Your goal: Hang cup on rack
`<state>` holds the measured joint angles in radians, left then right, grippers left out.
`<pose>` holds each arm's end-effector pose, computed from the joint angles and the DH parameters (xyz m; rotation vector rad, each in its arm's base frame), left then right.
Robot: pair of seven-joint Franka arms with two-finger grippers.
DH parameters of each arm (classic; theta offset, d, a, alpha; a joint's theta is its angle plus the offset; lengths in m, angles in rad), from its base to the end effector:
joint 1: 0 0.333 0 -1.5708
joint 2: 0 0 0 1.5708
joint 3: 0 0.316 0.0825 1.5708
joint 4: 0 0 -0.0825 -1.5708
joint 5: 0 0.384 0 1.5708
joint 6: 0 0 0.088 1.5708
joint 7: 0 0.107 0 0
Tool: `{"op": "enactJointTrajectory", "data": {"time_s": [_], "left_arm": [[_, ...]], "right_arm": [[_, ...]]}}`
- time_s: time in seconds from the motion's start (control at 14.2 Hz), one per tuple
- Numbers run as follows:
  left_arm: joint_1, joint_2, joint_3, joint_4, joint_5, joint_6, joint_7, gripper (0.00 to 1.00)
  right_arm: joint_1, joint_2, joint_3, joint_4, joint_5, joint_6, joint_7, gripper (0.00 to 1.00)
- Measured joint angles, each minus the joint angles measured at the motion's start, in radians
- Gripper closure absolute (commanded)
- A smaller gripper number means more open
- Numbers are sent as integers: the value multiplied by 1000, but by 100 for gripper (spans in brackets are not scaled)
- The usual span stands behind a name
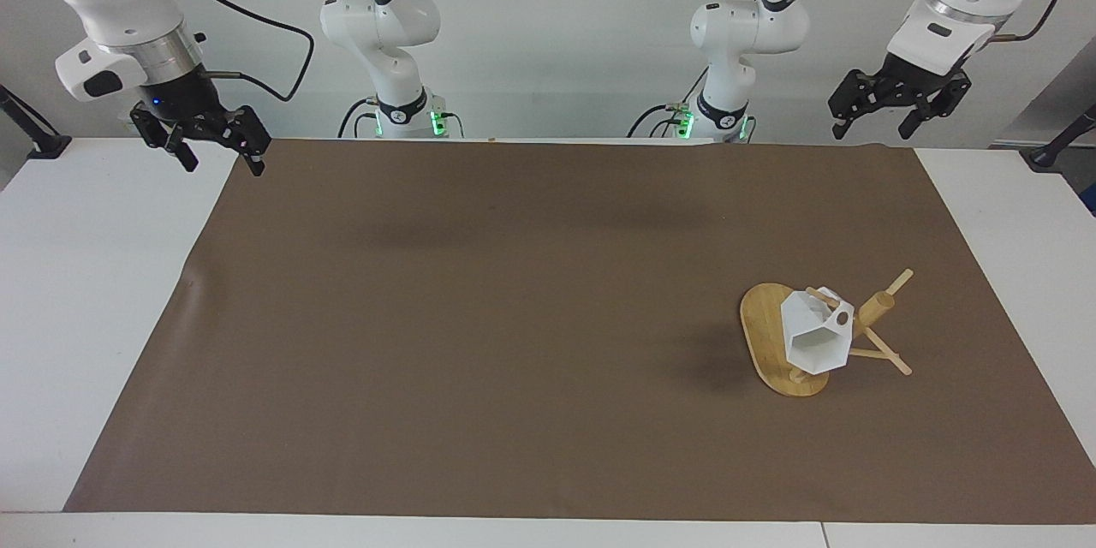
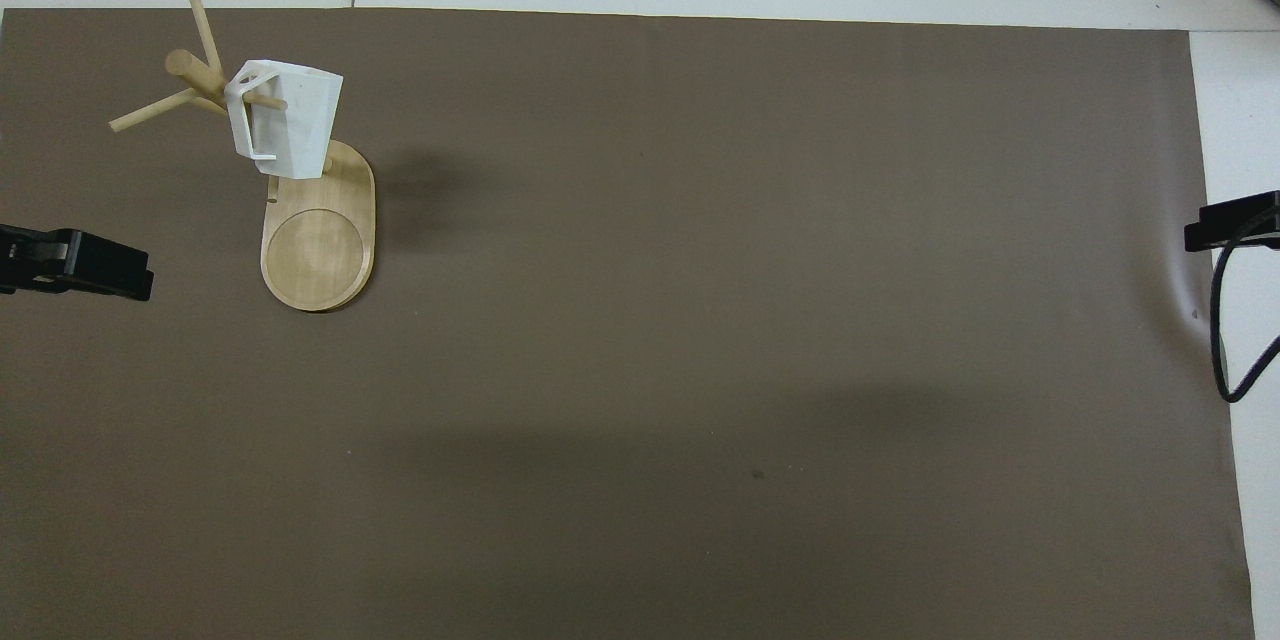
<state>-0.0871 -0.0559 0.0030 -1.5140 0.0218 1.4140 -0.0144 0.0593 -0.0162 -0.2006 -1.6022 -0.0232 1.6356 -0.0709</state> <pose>0.5186 -0.0410 0.6675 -3.1155 0.1041 0.0670 0.5499 -0.0815 0.6243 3.1138 -0.1083 0.0731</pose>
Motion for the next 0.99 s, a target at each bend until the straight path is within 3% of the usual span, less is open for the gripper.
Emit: {"op": "enactJointTrajectory", "data": {"time_s": [0.71, 0.99], "left_arm": [[-12, -1, -1, 0, 0, 7, 4, 0], [-3, -3, 13, -17, 0, 26, 121, 0]], "right_arm": [[0, 0, 0, 0, 0, 0, 0, 0], [0, -1, 0, 0, 0, 0, 0, 0]]}}
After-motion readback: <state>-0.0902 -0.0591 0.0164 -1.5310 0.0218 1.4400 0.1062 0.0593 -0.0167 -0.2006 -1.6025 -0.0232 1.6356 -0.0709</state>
